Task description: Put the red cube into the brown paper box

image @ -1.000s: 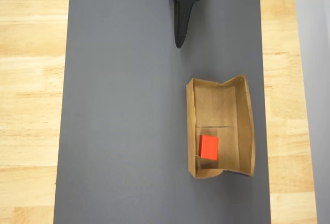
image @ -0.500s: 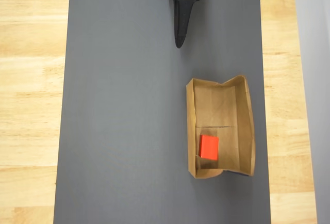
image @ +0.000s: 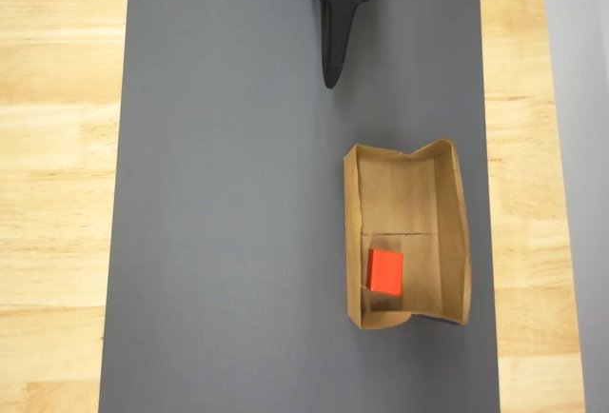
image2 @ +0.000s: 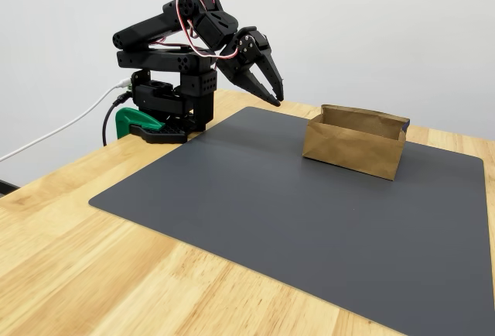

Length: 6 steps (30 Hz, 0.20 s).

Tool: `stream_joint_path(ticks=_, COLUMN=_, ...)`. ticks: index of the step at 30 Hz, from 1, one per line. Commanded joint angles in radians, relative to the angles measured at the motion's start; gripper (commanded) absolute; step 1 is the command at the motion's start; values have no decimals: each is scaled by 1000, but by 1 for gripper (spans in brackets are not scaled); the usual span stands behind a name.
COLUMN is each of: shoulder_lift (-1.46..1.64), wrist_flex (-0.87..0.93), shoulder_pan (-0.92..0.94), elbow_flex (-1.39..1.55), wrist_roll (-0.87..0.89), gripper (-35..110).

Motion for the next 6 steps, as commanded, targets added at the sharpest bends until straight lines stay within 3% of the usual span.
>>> stream_joint_path(ticks=1, shoulder_lift=5, wrist_flex=2, shoulder_pan=3, elbow_flex=-2, wrist_roll=-15, gripper=0)
stream_joint_path(ticks=6, shoulder_lift=5, wrist_flex=2, shoulder_pan=3, elbow_flex=-2, wrist_roll=-15, gripper=0)
